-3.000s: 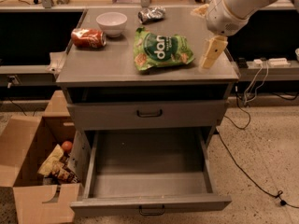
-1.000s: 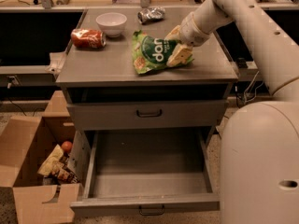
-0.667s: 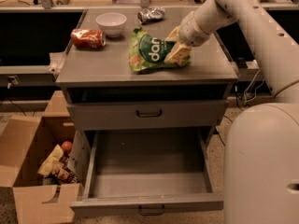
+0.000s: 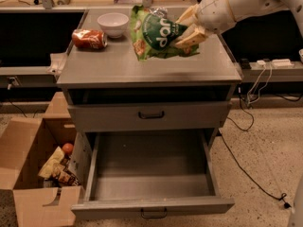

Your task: Place green rice chip bag into middle drawer

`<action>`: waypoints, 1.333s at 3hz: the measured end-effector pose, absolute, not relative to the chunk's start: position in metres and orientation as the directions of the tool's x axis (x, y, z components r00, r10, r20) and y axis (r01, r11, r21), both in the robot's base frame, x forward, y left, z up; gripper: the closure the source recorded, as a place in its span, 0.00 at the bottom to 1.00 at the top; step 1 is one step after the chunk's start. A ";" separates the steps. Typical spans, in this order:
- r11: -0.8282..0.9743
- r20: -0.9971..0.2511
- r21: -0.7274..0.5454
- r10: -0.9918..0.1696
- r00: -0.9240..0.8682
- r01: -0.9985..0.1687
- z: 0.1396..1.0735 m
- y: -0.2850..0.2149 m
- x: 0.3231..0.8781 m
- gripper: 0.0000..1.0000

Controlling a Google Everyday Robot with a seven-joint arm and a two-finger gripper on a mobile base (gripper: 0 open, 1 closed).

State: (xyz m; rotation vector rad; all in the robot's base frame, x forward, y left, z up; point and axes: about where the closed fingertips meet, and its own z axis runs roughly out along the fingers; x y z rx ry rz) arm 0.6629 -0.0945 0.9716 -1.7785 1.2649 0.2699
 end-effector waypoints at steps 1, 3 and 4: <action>-0.062 -0.623 -0.542 -0.639 0.451 -0.838 0.972 -0.094 0.663 1.00; -0.089 -0.688 -0.379 -0.638 0.345 -0.921 0.897 -0.099 0.602 1.00; -0.107 -0.662 -0.281 -0.698 0.274 -0.954 0.856 -0.111 0.558 1.00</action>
Offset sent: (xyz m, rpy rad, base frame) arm -0.0389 -0.0142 -0.0892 0.0454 0.2147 -0.0021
